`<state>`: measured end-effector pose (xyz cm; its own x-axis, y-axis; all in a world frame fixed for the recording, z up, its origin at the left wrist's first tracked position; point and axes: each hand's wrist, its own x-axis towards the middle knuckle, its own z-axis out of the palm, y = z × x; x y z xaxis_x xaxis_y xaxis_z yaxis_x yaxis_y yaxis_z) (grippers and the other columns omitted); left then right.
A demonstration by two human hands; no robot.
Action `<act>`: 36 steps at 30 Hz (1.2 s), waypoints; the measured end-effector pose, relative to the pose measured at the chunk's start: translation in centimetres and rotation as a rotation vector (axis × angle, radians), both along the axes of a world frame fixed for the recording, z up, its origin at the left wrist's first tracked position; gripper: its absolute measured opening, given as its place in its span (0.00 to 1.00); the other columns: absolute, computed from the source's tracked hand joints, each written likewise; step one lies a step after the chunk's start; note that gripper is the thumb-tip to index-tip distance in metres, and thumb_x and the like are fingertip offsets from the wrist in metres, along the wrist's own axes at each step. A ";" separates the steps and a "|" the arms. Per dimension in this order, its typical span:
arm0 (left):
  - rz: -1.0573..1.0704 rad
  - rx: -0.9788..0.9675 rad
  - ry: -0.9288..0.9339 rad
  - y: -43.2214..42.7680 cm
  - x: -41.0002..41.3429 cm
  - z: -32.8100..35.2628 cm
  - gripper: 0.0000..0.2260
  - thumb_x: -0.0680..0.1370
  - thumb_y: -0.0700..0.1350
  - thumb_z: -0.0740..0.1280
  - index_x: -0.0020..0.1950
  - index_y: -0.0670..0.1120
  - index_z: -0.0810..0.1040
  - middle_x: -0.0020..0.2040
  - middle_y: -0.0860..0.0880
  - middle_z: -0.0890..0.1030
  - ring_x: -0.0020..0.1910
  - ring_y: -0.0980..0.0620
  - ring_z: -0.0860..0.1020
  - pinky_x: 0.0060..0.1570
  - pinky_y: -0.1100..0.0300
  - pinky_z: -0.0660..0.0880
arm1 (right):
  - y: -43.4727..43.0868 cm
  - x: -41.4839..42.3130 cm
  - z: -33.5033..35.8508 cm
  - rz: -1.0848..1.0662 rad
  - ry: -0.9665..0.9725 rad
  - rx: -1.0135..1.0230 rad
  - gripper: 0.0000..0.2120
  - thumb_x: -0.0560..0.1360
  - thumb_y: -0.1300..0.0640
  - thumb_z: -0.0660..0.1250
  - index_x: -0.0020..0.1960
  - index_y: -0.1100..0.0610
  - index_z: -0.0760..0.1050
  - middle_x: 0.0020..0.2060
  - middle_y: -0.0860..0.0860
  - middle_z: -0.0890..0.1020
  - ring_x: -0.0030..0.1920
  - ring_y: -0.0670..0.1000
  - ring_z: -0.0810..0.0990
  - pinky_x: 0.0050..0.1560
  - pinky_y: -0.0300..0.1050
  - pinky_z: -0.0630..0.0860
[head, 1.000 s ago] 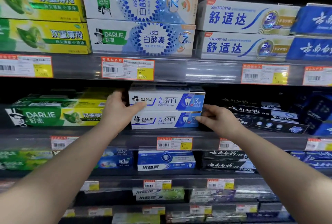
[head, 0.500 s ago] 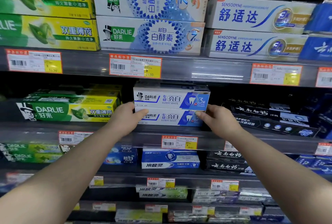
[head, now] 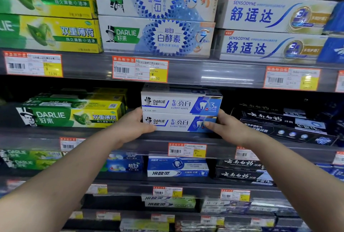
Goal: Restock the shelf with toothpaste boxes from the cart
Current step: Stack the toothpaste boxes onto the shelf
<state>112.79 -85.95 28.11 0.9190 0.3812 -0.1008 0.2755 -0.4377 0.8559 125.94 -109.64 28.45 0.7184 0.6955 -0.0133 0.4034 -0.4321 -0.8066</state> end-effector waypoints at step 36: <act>0.275 0.306 -0.153 -3.1 -3.1 0.8 0.36 0.72 0.45 0.71 0.75 0.44 0.57 0.69 0.43 0.70 0.67 0.45 0.70 0.64 0.54 0.68 | -2.9 -2.2 0.2 -0.219 -0.250 0.001 0.39 0.72 0.52 0.69 0.75 0.55 0.51 0.72 0.55 0.64 0.71 0.53 0.64 0.70 0.49 0.63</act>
<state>109.66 -89.10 28.87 0.7746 0.6051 0.1839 0.2975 -0.6053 0.7383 123.72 -112.56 28.68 0.8317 0.5242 0.1828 0.4866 -0.5297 -0.6947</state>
